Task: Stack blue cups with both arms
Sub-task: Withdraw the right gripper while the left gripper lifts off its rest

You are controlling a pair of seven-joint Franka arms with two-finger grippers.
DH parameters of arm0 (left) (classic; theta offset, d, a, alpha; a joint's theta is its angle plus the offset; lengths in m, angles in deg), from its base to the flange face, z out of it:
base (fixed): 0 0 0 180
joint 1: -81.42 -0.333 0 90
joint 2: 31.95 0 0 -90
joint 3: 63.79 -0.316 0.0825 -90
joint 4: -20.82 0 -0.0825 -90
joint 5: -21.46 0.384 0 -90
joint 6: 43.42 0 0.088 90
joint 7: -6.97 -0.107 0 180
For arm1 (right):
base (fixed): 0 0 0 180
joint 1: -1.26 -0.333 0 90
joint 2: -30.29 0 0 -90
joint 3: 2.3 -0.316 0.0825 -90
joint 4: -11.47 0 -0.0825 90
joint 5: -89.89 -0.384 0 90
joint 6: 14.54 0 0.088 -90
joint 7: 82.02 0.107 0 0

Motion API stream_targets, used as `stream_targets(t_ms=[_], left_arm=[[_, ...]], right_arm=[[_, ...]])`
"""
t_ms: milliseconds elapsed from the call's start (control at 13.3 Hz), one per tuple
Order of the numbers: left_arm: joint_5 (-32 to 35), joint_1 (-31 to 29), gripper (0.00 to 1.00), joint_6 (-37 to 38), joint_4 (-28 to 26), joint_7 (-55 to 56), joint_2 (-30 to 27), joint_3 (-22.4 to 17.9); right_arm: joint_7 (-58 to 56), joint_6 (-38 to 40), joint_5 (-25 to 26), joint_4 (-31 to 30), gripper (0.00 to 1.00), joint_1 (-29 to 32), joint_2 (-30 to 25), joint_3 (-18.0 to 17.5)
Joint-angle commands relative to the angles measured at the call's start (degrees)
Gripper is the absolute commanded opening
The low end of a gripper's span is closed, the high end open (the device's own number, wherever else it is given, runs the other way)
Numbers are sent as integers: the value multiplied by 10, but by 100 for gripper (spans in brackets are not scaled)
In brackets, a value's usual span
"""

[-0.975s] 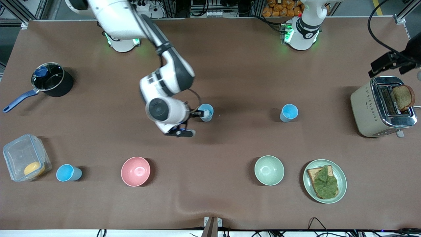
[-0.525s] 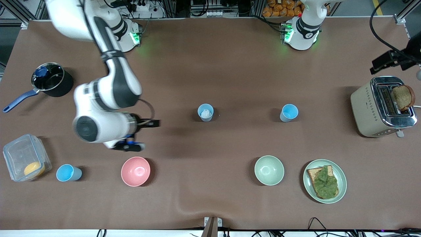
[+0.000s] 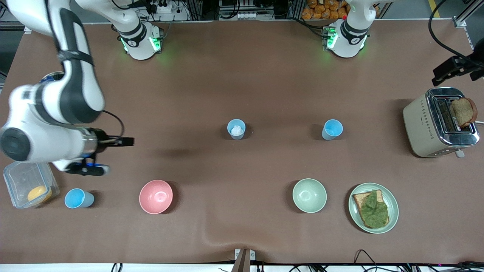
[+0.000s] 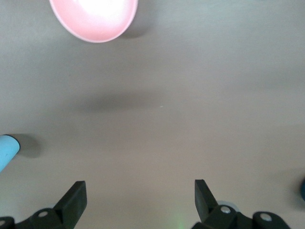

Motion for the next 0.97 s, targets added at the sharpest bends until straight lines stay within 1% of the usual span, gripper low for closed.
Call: stream_targets(t_ms=[0,75,150,225,375,525,600,825,900], left_arm=[[-33,0,100,4,0,6,-1,8],[-43,1,100,4,0,6,1,10],[-45,1,100,4,-1,6,2,21],[-47,1,100,4,0,5,6,25],[-61,10,100,-17,-20,7,11,26],[-63,13,100,-69,-72,6,7,25],[-56,19,100,-66,-60,7,13,25],[-56,11,100,-64,-57,5,16,22],[-55,9,100,-66,-58,-2,26,19]], right_arm=[[-19,-1,46,-51,100,37,-72,-15],[-32,1,56,-61,100,45,-100,-15],[-38,-4,56,-85,100,61,-139,-15],[-47,-7,57,-102,100,73,-162,-15],[-81,-2,77,-108,100,95,-201,-14],[-96,9,105,-106,100,98,-224,-15],[-98,26,105,-104,100,101,-233,-16],[-99,36,105,-103,100,120,-240,-51],[-91,35,105,-104,100,121,-240,-62]])
